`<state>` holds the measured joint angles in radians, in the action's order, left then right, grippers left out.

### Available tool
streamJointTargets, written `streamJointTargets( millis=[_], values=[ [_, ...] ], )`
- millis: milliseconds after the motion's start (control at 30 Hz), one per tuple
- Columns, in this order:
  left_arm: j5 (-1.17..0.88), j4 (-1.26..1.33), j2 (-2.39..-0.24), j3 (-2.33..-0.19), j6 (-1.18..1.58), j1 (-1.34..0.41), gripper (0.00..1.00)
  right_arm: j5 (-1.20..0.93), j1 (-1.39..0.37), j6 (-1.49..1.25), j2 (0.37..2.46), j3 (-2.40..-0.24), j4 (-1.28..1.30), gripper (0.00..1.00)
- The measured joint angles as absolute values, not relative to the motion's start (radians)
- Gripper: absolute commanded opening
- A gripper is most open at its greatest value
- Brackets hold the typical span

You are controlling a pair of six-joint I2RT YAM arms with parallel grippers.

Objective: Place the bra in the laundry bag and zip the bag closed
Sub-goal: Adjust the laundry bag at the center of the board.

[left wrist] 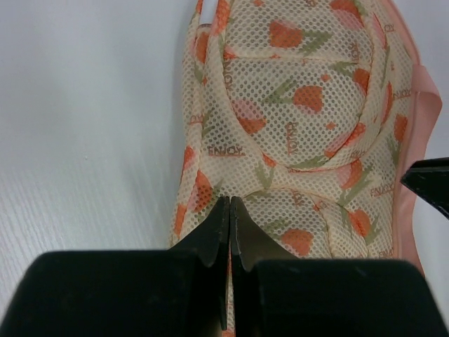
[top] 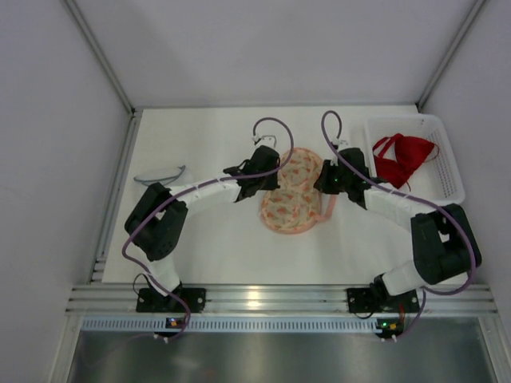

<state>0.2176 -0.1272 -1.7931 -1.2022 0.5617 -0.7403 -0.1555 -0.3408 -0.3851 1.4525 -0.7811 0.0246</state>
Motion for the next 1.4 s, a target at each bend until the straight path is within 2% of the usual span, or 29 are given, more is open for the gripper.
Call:
streamJointTargets(
  millis=[100,233,267,333,367,467,933,1400],
  values=[
    [0.205,-0.126,-1.794,-1.202,0.554,-0.741,0.07,-0.156,-0.357,-0.384,1.505,-0.804,0.014,0.12],
    [0.198,-0.126,-1.794,-1.202,0.532,-0.741,0.29,-0.123,-0.36,-0.383,1.561,-0.82,0.009,0.11],
    [0.198,-0.126,-1.793,-1.202,0.527,-0.741,0.43,-0.117,-0.36,-0.382,1.572,-0.82,0.009,0.11],
    [0.198,-0.127,-1.792,-1.202,0.513,-0.741,0.54,-0.105,-0.36,-0.381,1.597,-0.82,0.006,0.11],
    [0.199,-0.128,-1.791,-1.202,0.508,-0.739,0.63,-0.101,-0.36,-0.381,1.612,-0.82,0.005,0.11],
    [0.203,-0.134,-1.783,-1.202,0.501,-0.736,0.7,-0.094,-0.36,-0.381,1.649,-0.821,-0.003,0.1],
    [0.256,-0.155,-1.606,-1.045,0.535,-0.686,0.74,-0.091,-0.386,-0.296,1.81,-1.003,-0.012,0.09],
    [0.292,-0.175,-1.359,-0.813,0.565,-0.679,0.74,-0.195,-0.57,-0.176,1.969,-1.184,-0.068,0.12]
  ],
)
